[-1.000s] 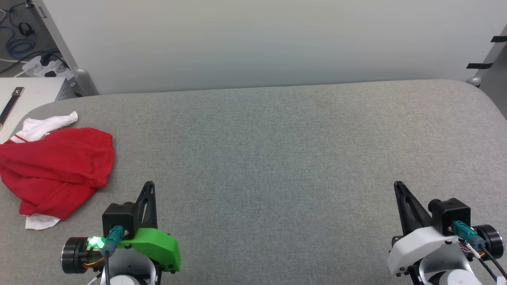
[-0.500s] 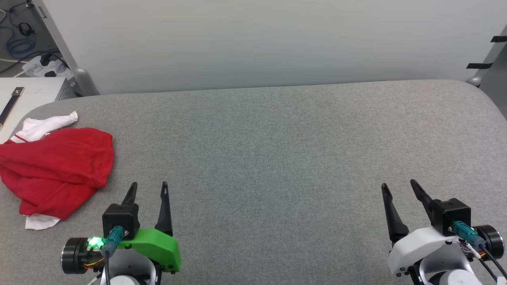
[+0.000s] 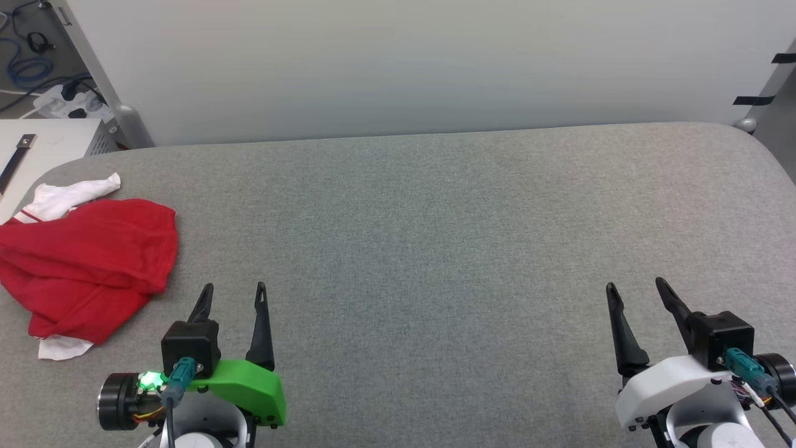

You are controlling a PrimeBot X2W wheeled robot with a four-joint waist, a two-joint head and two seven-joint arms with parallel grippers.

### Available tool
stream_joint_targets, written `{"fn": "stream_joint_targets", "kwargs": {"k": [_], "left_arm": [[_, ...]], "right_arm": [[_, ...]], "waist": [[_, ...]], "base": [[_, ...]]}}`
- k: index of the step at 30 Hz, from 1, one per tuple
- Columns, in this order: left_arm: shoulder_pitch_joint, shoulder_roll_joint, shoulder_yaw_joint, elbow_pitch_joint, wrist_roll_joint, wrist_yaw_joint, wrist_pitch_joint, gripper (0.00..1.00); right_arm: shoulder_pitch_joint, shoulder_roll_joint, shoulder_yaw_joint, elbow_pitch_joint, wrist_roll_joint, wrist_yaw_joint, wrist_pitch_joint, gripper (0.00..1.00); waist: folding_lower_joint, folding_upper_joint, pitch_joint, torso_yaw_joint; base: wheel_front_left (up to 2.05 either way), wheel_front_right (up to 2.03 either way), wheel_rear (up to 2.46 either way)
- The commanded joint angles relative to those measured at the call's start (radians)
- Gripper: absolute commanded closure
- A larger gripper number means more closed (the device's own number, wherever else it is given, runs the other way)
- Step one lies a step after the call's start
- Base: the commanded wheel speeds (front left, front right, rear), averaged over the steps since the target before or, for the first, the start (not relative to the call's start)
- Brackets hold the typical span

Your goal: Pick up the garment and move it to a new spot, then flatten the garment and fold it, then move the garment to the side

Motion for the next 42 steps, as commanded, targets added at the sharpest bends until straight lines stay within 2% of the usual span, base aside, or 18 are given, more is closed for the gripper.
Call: {"fn": "stream_joint_targets", "kwargs": {"k": [1, 42], "left_arm": [[-0.009, -0.001, -0.003, -0.004, -0.004, 0.011, -0.011, 0.00], [-0.003, -0.002, -0.024, -0.001, -0.053, 0.026, -0.103, 0.00]], "right_arm": [[-0.001, 0.000, -0.004, -0.009, 0.010, 0.000, -0.012, 0.00], [0.030, 0.001, -0.019, -0.061, 0.067, 0.000, -0.102, 0.00]], "waist": [[0.0000, 0.0000, 0.001, 0.000], [0.0000, 0.0000, 0.006, 0.006]], "base": [[0.00, 0.00, 0.00], [0.00, 0.00, 0.00]]}}
